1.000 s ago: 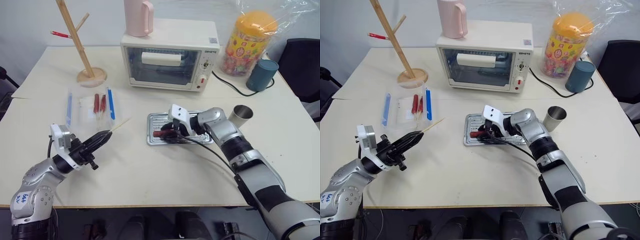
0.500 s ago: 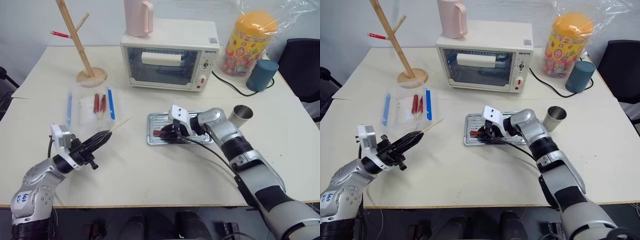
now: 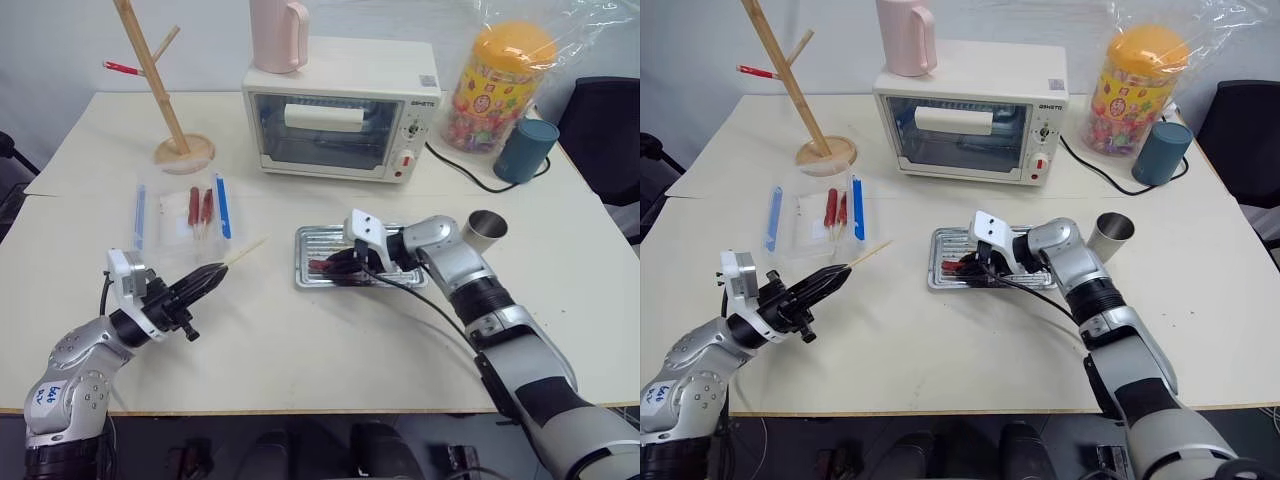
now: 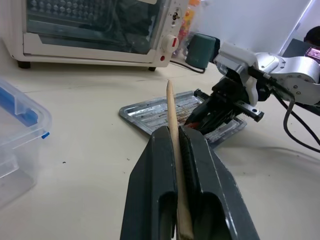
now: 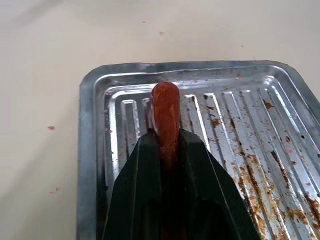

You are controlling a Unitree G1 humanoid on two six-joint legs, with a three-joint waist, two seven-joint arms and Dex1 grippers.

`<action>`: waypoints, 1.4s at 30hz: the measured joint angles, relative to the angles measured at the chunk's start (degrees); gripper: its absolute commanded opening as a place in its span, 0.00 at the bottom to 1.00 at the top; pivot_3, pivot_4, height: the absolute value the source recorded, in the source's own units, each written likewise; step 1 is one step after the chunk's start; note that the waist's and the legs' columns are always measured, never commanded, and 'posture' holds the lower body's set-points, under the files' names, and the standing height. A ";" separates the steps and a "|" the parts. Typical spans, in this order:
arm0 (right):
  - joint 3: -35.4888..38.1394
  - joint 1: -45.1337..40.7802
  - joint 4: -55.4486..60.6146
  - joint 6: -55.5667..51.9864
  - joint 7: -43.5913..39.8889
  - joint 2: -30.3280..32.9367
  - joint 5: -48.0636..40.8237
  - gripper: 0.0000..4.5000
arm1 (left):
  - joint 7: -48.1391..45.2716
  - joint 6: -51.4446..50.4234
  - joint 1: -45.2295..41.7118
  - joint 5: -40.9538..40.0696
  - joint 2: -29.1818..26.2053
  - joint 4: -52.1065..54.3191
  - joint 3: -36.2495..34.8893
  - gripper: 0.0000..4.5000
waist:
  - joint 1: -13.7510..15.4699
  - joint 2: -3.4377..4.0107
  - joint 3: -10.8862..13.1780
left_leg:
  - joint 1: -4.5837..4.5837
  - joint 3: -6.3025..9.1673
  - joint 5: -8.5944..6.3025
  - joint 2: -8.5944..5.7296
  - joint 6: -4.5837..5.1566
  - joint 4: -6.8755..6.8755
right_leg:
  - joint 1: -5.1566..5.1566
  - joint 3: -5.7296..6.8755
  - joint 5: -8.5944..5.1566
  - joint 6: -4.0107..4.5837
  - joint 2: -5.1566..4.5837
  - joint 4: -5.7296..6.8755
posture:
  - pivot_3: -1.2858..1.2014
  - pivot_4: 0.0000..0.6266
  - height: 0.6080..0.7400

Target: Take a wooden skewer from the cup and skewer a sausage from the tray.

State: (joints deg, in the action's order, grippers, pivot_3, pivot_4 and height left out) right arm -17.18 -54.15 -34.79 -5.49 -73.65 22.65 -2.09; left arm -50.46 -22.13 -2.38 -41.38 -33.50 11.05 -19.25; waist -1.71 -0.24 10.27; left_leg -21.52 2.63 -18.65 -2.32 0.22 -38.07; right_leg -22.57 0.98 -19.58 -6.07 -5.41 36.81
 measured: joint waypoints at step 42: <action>7.56 23.78 53.72 -24.74 2.04 22.34 -17.37 0.09 | -20.08 1.56 -17.67 8.88 -4.42 -5.03 19.88 0.00 | 0.40 -0.02 0.06 | -0.01 0.06 -0.03 0.00 0.01 0.04 | 0.08 -0.01 0.00 0.00 0.00 -0.35 | 0.52 0.24 1.00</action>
State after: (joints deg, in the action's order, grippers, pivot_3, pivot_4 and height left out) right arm -9.62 -30.38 18.93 -30.24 -71.61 44.99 -19.46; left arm -70.54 -20.57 -20.05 -32.50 -37.91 6.02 0.63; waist -1.31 -0.26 10.33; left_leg -21.53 2.69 -18.68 -2.32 0.24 -38.03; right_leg -22.50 0.97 -19.58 -6.07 -5.41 36.46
